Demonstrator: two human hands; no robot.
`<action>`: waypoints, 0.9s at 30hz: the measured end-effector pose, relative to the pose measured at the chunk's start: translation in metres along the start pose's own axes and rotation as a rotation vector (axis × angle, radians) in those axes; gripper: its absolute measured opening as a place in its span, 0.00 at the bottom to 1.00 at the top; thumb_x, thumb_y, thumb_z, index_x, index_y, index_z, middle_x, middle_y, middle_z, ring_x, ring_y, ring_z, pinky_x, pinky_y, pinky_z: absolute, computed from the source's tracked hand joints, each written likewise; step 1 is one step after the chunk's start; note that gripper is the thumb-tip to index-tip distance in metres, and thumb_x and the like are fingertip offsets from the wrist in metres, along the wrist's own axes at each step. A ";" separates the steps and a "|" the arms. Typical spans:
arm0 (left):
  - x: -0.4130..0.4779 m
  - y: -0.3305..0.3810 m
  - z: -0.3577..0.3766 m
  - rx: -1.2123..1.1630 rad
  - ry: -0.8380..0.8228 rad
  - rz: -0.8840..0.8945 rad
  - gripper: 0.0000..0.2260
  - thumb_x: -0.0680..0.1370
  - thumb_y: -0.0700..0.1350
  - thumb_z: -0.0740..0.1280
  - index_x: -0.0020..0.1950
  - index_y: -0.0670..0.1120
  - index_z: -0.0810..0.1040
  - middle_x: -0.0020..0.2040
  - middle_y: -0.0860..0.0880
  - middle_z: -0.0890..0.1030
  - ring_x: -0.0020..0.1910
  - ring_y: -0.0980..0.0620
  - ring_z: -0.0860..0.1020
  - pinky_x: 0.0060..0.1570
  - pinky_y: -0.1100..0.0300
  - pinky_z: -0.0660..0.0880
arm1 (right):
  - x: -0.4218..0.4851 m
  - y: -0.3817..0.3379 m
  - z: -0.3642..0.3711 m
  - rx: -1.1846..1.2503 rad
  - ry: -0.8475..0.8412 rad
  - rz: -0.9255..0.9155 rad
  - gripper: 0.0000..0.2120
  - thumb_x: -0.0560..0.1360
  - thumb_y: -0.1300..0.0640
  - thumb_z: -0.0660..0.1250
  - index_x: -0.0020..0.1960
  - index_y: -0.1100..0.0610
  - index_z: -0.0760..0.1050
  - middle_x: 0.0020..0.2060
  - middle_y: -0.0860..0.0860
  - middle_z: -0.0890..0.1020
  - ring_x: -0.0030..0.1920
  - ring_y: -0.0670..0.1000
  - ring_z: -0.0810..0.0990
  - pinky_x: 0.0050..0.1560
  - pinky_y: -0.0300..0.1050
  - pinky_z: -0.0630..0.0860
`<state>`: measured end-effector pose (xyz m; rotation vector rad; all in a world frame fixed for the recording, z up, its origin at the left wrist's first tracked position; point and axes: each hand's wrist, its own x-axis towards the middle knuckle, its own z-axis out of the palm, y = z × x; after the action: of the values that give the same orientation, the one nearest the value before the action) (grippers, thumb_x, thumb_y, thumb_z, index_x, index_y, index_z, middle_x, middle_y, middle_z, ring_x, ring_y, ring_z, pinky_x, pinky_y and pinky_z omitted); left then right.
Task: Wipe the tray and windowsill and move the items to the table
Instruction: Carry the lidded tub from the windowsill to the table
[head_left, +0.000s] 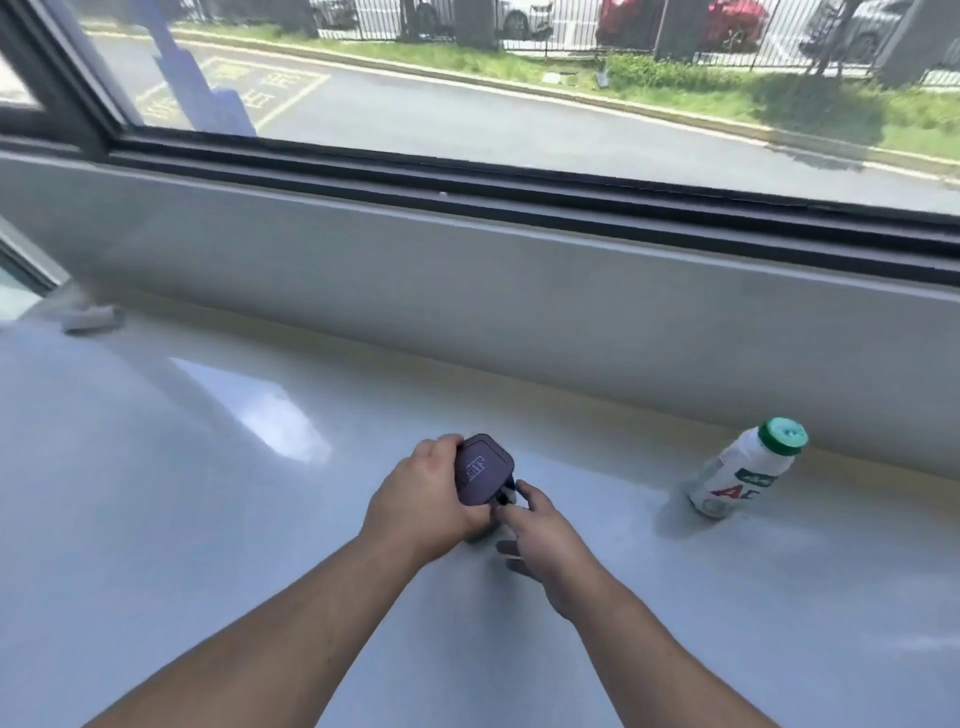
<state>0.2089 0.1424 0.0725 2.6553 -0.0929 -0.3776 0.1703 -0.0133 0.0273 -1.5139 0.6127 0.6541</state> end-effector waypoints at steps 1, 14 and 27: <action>-0.014 -0.022 -0.014 -0.018 0.028 -0.032 0.37 0.63 0.66 0.70 0.71 0.58 0.68 0.62 0.55 0.75 0.56 0.52 0.78 0.52 0.52 0.79 | -0.006 -0.005 0.024 -0.016 -0.035 -0.002 0.30 0.78 0.50 0.66 0.79 0.42 0.64 0.56 0.45 0.82 0.59 0.56 0.84 0.63 0.54 0.80; -0.337 -0.384 -0.146 -0.109 0.432 -0.578 0.36 0.61 0.68 0.66 0.68 0.58 0.68 0.56 0.56 0.77 0.53 0.51 0.79 0.46 0.54 0.78 | -0.136 0.064 0.464 -0.355 -0.601 0.048 0.23 0.81 0.50 0.68 0.74 0.46 0.69 0.63 0.45 0.79 0.58 0.59 0.85 0.64 0.56 0.81; -0.540 -0.584 -0.135 -0.122 0.549 -0.851 0.39 0.69 0.61 0.74 0.76 0.54 0.65 0.63 0.48 0.77 0.57 0.45 0.80 0.52 0.51 0.78 | -0.237 0.197 0.706 -0.585 -0.777 0.042 0.27 0.77 0.55 0.66 0.75 0.43 0.70 0.65 0.50 0.81 0.56 0.57 0.86 0.59 0.52 0.83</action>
<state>-0.2706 0.7918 0.0625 2.4435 1.1985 0.1087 -0.1627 0.6816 0.0461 -1.5987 -0.1665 1.4423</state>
